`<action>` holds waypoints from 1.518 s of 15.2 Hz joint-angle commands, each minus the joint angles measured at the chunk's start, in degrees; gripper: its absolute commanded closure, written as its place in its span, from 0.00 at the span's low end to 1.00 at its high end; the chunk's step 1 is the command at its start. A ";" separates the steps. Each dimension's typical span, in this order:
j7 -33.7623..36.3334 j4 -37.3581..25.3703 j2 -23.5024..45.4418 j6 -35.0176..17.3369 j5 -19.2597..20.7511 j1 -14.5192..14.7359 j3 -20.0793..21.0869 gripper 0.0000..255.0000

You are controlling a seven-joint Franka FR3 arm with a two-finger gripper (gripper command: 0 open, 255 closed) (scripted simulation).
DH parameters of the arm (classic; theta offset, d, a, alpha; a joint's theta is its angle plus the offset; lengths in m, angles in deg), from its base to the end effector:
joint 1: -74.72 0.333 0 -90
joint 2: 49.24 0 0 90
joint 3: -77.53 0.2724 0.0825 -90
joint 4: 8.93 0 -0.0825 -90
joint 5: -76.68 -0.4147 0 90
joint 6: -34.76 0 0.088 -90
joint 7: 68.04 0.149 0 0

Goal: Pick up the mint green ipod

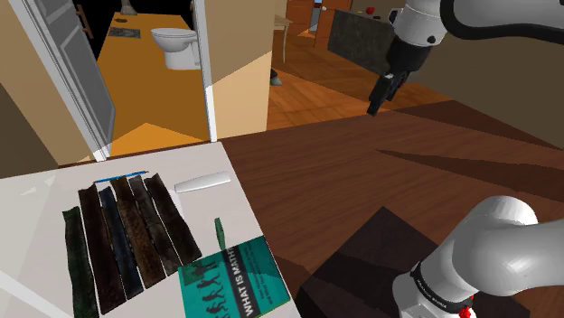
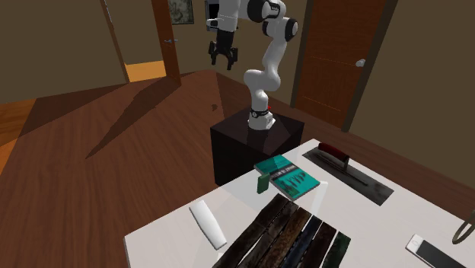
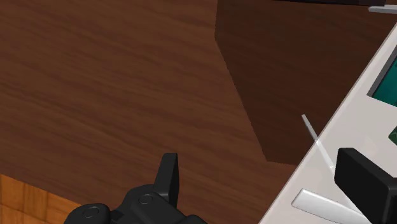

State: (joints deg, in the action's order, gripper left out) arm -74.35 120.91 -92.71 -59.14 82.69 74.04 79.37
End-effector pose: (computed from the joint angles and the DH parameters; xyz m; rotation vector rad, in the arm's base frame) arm 0.3880 -0.0055 0.5608 2.9968 0.1850 0.1876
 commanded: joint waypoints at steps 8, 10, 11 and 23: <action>-1.49 3.90 7.40 -11.03 -2.49 3.66 1.84 0.00; -1.99 4.53 9.92 -14.12 -3.14 4.68 2.44 0.00; -2.25 4.77 11.23 -15.64 -3.46 5.19 2.76 0.00; -5.51 3.52 29.34 -32.27 -6.23 10.79 7.18 0.00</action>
State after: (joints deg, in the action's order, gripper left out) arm -79.44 124.63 -64.86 -90.05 76.64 84.40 86.22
